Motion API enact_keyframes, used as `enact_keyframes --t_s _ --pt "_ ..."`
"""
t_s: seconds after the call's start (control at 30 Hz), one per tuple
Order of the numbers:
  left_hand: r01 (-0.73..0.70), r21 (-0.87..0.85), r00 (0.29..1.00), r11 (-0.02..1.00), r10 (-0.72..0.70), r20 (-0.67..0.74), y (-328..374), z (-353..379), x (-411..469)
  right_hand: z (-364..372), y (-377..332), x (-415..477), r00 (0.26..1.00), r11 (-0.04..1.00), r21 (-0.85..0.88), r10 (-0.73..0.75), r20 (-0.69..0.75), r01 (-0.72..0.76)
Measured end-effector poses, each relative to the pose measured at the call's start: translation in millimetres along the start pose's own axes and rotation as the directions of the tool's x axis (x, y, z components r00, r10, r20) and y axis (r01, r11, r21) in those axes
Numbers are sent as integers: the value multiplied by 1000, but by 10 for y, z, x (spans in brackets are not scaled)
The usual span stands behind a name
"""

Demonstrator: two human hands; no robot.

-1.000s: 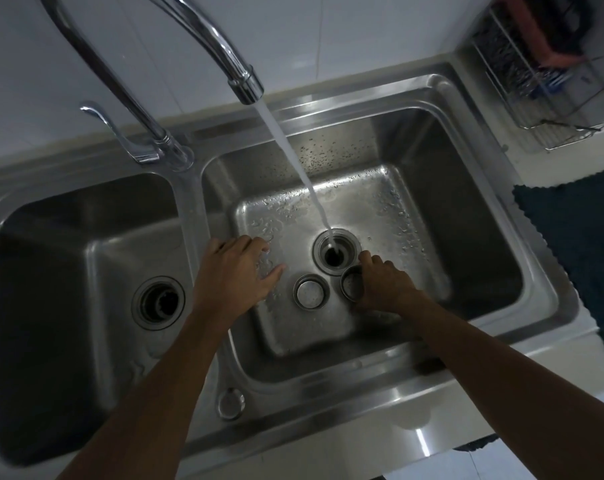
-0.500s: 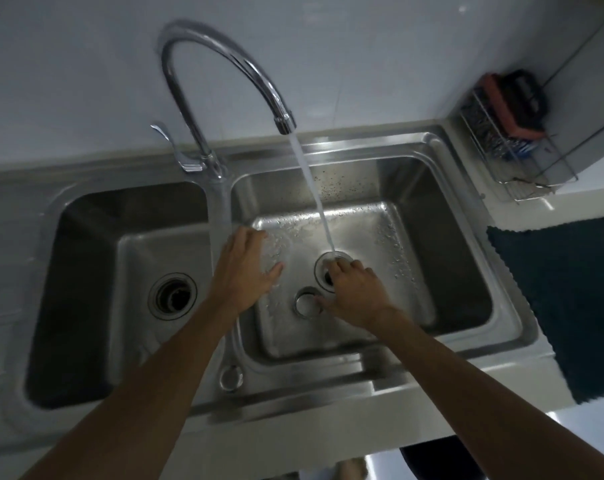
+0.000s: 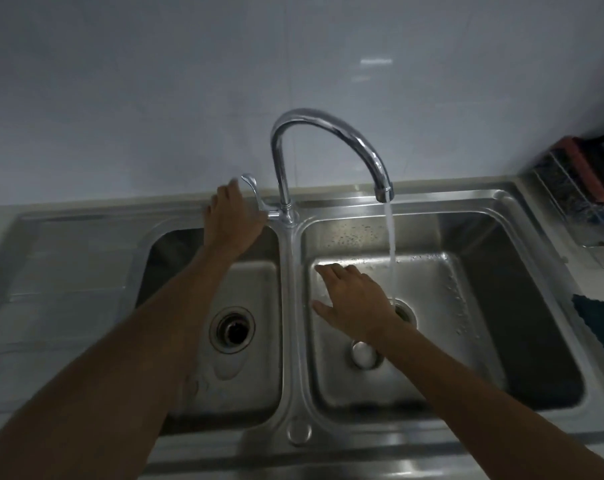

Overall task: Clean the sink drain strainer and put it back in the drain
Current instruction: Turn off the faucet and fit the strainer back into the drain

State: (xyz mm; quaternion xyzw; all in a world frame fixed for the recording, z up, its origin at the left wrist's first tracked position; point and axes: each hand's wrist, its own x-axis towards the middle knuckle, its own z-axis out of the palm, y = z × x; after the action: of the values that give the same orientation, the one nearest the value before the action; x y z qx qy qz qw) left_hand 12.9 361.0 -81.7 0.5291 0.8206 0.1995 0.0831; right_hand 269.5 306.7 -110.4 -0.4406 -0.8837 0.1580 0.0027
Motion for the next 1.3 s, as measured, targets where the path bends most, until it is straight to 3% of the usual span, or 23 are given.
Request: enact_keyframes --t_s 0.13,0.3,0.67,1.0,1.17,1.3 --pt "27 -127 997 992 -18 75 117 142 348 109 87 68 999 999 -14 50 18 -50" --pt "75 -333 997 940 -80 -1 100 215 330 200 91 46 993 997 -13 77 85 -76" --pt "-99 -357 995 929 81 -66 121 196 13 201 -273 48 991 999 7 36 130 -38" --pt "-155 -367 987 917 130 -92 117 238 -284 257 -352 -101 990 1000 26 -16 143 12" --pt "-120 -391 993 912 110 -47 88 326 -395 314 -345 -143 991 999 42 -19 135 13" --pt "-148 -274 983 950 173 67 -75 552 -831 344 -337 -163 990 997 72 -20 137 10"
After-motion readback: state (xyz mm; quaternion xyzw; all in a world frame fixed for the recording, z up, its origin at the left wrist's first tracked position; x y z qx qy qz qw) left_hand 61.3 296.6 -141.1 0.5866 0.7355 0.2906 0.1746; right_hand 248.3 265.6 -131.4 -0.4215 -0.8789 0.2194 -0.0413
